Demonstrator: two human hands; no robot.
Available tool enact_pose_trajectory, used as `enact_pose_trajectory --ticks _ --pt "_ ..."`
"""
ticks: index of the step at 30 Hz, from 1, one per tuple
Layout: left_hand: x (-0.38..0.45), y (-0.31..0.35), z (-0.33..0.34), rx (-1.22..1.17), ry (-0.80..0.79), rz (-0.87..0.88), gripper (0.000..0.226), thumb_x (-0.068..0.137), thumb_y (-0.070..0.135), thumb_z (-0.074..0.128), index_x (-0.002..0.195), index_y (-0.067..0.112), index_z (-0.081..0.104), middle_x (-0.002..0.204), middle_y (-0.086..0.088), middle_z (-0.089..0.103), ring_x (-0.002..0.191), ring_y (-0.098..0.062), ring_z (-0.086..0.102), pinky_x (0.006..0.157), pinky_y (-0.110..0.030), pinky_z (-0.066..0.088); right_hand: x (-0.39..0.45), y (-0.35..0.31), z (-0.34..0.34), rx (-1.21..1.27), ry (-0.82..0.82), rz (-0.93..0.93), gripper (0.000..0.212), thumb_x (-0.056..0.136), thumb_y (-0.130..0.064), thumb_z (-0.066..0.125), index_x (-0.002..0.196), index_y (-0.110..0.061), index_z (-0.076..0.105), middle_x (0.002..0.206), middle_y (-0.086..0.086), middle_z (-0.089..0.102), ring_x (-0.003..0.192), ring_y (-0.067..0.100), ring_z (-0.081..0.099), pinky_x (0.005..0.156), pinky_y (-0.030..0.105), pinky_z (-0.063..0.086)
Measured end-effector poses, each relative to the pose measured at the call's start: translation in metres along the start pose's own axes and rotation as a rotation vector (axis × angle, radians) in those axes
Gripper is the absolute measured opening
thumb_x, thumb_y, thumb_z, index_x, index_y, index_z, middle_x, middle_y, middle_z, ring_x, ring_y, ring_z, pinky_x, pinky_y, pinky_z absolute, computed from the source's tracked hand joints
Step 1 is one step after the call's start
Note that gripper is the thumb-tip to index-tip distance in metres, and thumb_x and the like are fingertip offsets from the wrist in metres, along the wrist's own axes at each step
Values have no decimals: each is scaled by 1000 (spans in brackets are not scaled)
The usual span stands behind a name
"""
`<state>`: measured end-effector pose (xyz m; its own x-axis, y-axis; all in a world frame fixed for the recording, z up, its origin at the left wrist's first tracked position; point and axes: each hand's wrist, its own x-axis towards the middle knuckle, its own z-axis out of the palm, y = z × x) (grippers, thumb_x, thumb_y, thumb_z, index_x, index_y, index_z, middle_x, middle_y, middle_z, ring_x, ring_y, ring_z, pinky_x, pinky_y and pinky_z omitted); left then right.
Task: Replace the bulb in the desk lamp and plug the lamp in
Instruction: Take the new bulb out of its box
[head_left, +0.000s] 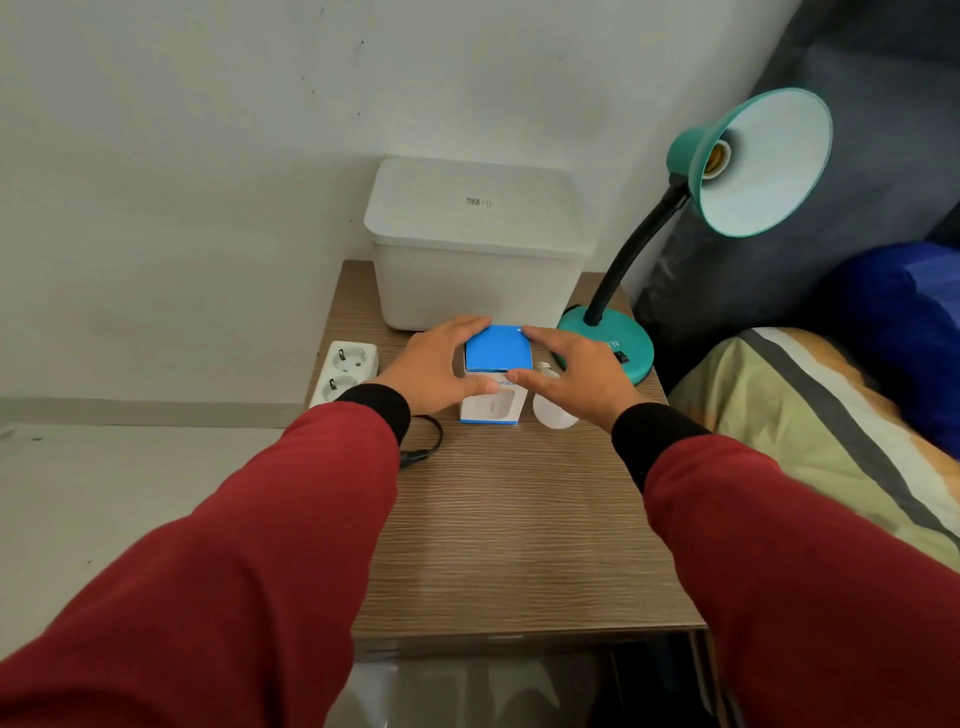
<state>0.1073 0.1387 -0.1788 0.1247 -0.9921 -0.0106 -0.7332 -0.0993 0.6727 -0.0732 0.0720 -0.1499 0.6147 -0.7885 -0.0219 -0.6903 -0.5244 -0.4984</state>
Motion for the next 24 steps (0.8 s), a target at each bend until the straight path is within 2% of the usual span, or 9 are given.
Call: enact_pose_trajectory --ticks 4,6,10,13,17,19,21,24 --pt "-1 0 -2 -251 -55 -83 106 78 27 76 153 25 0 153 5 32 139 -12 34 114 -27 28 2 -1 -2 -18 -29 -15 69 85 -45 64 145 -21 39 148 -2 45 138 15 39 111 26 32" --pt "-1 0 -1 -310 -42 -102 113 76 23 78 152 27 -7 153 4 33 139 -12 35 115 -29 28 4 -2 -3 -44 -50 -29 70 86 -45 62 146 -20 37 150 -1 43 139 16 38 112 28 31" --pt "-1 -1 1 -330 -39 -105 115 76 19 77 151 28 -9 152 4 35 138 -12 36 112 -24 29 6 -4 -5 -90 -69 -56 64 91 -46 54 146 -18 38 150 0 43 139 16 38 113 27 28" --pt "-2 0 2 -344 -26 -91 113 76 19 78 151 35 -5 151 3 37 138 -14 37 116 -32 31 6 -6 -7 -41 -62 -34 56 96 -46 44 143 -16 42 148 3 46 137 18 41 111 27 30" --pt "-7 2 2 -397 -12 -44 109 74 19 78 145 52 2 149 4 39 135 -7 38 114 -36 34 13 -17 -11 175 3 91 52 99 -47 35 131 -13 57 130 5 61 122 20 54 89 21 38" --pt "-9 4 2 -419 -1 -20 109 75 15 76 142 58 1 149 13 36 135 -3 37 113 -36 35 20 -23 -12 252 32 162 58 97 -51 33 121 -6 61 122 10 65 114 25 59 87 28 45" --pt "-11 7 1 -394 15 -9 113 78 15 75 135 67 -8 146 22 34 136 -4 37 112 -36 37 28 -29 -12 328 39 245 69 95 -57 33 118 1 61 118 20 65 108 33 61 90 41 50" --pt "-12 10 1 -315 51 3 115 81 20 72 122 74 -20 149 15 37 133 -11 43 108 -36 41 38 -35 -14 356 14 326 73 93 -61 33 118 2 61 115 23 65 105 36 62 93 47 51"
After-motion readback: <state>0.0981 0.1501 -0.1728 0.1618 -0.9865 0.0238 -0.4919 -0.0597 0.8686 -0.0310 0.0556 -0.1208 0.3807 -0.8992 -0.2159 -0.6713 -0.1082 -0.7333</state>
